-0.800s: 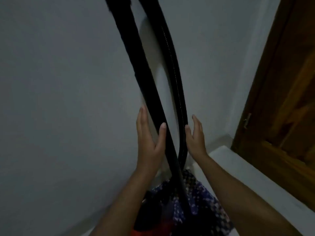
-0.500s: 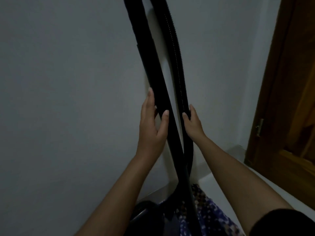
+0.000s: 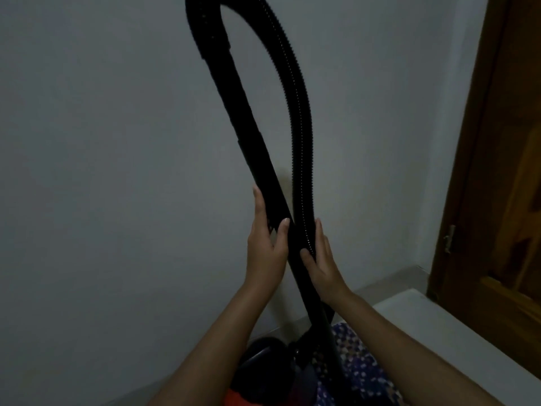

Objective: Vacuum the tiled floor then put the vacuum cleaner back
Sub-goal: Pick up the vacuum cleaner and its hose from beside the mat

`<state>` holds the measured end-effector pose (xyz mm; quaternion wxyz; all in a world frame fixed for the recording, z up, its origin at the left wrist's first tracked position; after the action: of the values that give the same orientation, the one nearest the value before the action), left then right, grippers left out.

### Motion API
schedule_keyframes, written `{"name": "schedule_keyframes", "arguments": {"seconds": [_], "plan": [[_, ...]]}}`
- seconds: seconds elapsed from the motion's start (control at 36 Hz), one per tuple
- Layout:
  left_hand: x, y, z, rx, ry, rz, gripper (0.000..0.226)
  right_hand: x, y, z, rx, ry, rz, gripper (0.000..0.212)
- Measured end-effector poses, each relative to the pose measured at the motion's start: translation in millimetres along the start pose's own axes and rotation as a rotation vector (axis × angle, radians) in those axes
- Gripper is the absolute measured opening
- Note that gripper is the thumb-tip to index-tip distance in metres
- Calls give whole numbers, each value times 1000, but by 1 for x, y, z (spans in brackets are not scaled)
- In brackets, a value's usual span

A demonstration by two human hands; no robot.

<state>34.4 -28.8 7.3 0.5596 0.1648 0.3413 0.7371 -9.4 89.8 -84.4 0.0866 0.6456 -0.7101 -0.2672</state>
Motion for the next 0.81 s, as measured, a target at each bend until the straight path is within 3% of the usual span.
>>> {"name": "schedule_keyframes", "arguments": {"seconds": [0.17,0.28,0.67,0.81], "plan": [[-34,2,26,-63,9,-109,88,14,-21,-23,-103,-264,-29,111],[-59,13,41,-42,24,-64,91,30,-26,-33,-147,-370,21,106],[-140,-6,6,-72,-42,195,88,89,-41,-34,-336,-551,-124,105],[-157,-19,-5,-41,-62,234,88,98,-46,-36,-402,-563,-179,92]]}}
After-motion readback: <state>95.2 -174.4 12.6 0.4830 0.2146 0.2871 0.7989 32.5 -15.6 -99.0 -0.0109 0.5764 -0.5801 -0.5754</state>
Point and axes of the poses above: each hand's wrist, its own y-axis towards the middle knuckle, its own x-axis out of the palm, z = x × y, the point moved 2 cm from there along y, towards the middle knuckle, and after that the axes turned 7 degrees about z, right-handed, at the moved point
